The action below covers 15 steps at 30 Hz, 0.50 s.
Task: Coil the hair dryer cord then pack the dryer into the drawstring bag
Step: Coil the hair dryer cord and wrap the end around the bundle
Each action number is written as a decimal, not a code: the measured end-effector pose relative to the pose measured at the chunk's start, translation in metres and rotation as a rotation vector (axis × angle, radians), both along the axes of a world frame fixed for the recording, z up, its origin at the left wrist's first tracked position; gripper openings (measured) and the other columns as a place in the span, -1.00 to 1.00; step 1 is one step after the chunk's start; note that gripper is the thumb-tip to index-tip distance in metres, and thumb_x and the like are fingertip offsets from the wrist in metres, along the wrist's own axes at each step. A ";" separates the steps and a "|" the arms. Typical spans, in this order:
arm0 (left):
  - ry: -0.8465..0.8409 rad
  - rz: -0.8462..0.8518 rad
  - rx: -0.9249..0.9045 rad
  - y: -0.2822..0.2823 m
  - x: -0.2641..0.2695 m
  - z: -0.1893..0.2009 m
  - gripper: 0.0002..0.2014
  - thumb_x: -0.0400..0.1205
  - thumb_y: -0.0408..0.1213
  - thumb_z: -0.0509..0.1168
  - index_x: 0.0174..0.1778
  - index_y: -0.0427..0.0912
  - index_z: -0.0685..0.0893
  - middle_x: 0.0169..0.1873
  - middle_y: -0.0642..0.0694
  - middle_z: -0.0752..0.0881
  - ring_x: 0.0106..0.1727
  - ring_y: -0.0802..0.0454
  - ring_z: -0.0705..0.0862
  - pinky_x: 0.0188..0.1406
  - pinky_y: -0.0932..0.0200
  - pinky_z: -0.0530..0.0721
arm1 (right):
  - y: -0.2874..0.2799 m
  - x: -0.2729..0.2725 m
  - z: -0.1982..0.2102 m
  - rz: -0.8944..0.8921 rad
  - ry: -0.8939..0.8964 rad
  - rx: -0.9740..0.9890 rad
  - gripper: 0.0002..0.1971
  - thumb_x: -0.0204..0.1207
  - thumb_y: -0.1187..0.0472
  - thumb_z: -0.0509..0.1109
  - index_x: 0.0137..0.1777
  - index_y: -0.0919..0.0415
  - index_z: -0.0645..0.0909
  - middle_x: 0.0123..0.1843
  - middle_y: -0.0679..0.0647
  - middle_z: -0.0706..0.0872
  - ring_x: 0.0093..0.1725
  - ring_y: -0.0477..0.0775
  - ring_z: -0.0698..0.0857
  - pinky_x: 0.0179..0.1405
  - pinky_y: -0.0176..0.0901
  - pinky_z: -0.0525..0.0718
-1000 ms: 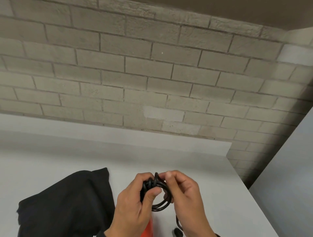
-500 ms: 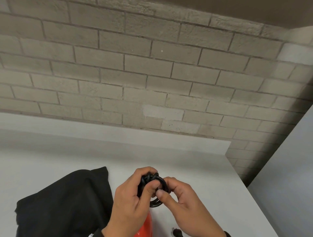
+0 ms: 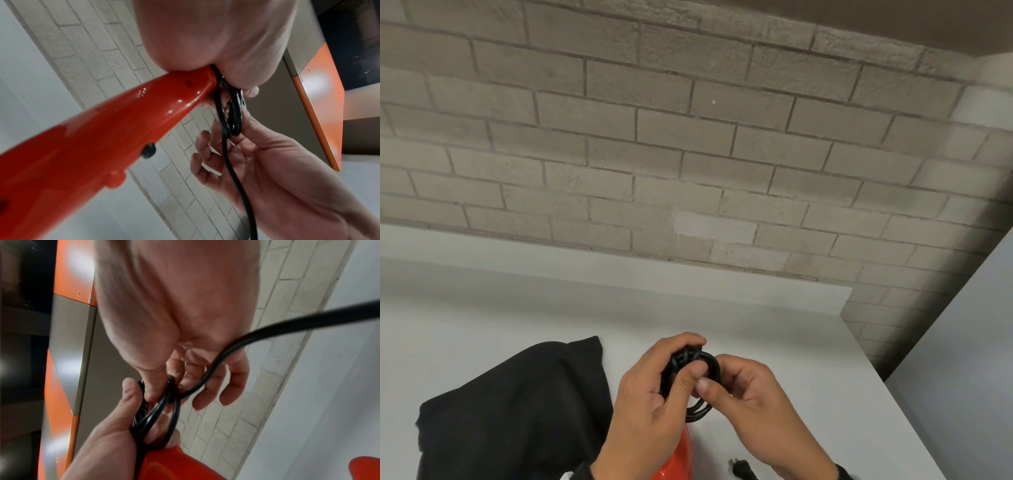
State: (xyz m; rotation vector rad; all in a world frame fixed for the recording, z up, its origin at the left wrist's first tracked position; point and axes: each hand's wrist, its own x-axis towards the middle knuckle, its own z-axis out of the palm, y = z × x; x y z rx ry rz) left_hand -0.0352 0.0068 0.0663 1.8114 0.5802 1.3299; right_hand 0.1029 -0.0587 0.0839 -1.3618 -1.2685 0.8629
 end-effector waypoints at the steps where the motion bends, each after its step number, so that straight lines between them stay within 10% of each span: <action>1: 0.011 0.019 0.004 0.000 0.001 -0.001 -0.79 0.54 0.02 0.27 0.07 0.21 0.68 -0.08 0.17 0.75 -0.01 0.11 0.73 -0.09 0.50 0.58 | 0.000 -0.002 -0.002 -0.054 0.001 0.027 -0.86 0.46 0.15 0.53 0.01 0.03 0.73 -0.18 0.12 0.84 -0.06 0.07 0.79 0.18 0.08 0.69; 6: 0.066 0.110 0.005 0.002 0.007 -0.003 -0.80 0.53 0.14 0.19 0.04 0.29 0.57 -0.02 0.22 0.69 -0.02 0.16 0.70 -0.16 0.44 0.61 | 0.002 -0.026 -0.021 -0.526 -0.294 0.339 -0.68 0.28 0.01 0.58 -0.08 -0.17 0.50 -0.07 -0.15 0.70 0.00 -0.12 0.64 -0.01 -0.36 0.56; 10: 0.075 0.145 0.014 0.001 0.008 -0.005 -0.80 0.53 0.18 0.17 0.03 0.34 0.54 -0.07 0.22 0.70 -0.16 0.14 0.73 -0.24 0.20 0.71 | 0.007 -0.035 -0.036 -0.604 -0.682 0.752 -0.83 0.42 0.29 0.48 -0.21 0.09 0.52 -0.21 -0.09 0.65 -0.19 0.01 0.60 -0.25 -0.24 0.58; 15: 0.065 0.175 0.022 0.001 0.007 -0.006 -0.79 0.51 0.17 0.18 0.04 0.33 0.53 -0.01 0.30 0.68 -0.06 0.23 0.71 -0.24 0.39 0.64 | 0.004 -0.045 -0.032 -0.596 -0.730 0.533 -0.89 0.45 0.18 0.33 -0.11 -0.06 0.51 -0.10 -0.29 0.47 -0.22 -0.10 0.53 -0.34 -0.36 0.50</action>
